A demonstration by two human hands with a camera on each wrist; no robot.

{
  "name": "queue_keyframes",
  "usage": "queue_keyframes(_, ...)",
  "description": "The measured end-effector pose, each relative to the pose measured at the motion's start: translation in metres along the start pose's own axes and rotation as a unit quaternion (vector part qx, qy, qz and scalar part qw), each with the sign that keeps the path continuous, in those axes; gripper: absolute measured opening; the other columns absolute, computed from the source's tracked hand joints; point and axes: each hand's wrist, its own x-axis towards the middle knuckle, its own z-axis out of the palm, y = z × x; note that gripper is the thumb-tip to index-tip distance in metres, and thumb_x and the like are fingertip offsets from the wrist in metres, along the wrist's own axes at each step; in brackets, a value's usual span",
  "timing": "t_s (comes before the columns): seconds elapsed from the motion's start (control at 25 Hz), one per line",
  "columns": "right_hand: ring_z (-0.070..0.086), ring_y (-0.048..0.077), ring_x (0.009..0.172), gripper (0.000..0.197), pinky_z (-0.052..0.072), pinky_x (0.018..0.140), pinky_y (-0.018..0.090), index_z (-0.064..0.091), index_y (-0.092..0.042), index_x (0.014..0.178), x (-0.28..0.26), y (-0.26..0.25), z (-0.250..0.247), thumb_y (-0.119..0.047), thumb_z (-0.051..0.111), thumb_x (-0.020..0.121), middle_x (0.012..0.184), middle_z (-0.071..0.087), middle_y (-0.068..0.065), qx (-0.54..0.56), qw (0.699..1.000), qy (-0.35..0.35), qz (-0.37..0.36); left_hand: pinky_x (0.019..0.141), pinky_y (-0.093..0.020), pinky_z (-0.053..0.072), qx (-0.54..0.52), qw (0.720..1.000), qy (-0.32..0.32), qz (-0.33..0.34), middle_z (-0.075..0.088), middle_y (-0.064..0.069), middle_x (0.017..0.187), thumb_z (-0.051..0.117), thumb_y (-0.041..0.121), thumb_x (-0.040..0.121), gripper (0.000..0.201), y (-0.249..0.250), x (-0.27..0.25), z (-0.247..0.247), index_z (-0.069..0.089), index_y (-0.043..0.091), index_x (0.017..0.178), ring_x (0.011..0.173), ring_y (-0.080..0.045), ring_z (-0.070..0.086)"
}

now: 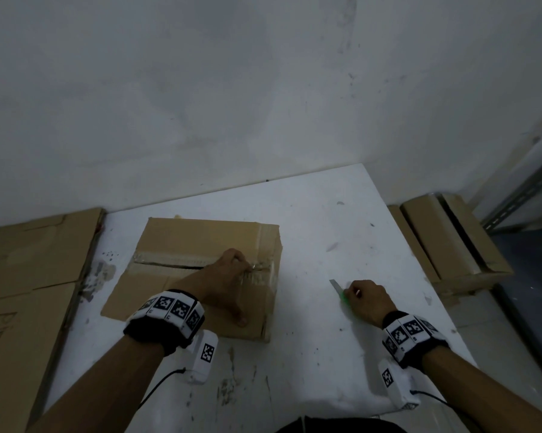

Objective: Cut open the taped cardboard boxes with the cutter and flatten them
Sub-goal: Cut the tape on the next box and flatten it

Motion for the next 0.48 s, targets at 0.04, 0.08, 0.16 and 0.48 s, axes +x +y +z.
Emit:
queue_keyframes(0.04,0.058,0.02,0.07,0.032,0.035,0.052,0.023,0.066,-0.009,0.08,0.0016,0.0003,-0.0004,-0.028,0.051,0.1,0.08,0.069,0.009,-0.005,1.0,0.0,0.005,0.104,-0.031,0.043,0.0,1.0,0.001,0.001,0.016,0.004,0.146,0.093,0.052,0.056,0.116,0.0,-0.0002,0.0001,0.032,0.017,0.149,0.129,-0.022,0.037)
queue_keyframes(0.08,0.058,0.021,0.07,0.033,0.036,0.053,0.025,0.067,-0.007,0.083,0.0025,-0.0001,-0.0007,-0.029,0.051,0.1,0.082,0.069,0.011,-0.013,1.0,0.003,0.008,0.105,-0.031,0.043,-0.001,1.0,0.003,0.003,0.016,0.004,0.147,0.093,0.052,0.056,0.116,-0.0001,-0.0006,0.0002,0.032,0.018,0.149,0.13,-0.022,0.036)
queue_keyframes(0.16,0.057,0.022,0.071,0.034,0.039,0.059,0.027,0.065,-0.007,0.082,0.0016,-0.0016,-0.0023,-0.032,0.05,0.1,0.079,0.067,0.01,-0.039,0.999,0.017,0.01,0.106,-0.032,0.042,-0.005,1.0,0.008,0.006,0.016,0.005,0.147,0.093,0.052,0.056,0.117,-0.0013,-0.0017,0.0011,0.032,0.018,0.15,0.131,-0.022,0.037)
queue_keyframes(0.48,0.05,0.018,0.065,0.038,0.039,0.061,0.028,0.048,-0.017,0.069,-0.0023,-0.0055,-0.0066,-0.039,0.046,0.1,0.067,0.051,-0.002,-0.154,0.986,0.042,0.039,0.107,-0.038,0.044,-0.03,0.999,0.014,0.014,0.013,0.01,0.15,0.093,0.053,0.054,0.12,-0.0069,-0.0067,0.0045,0.03,0.023,0.153,0.134,-0.021,0.037)
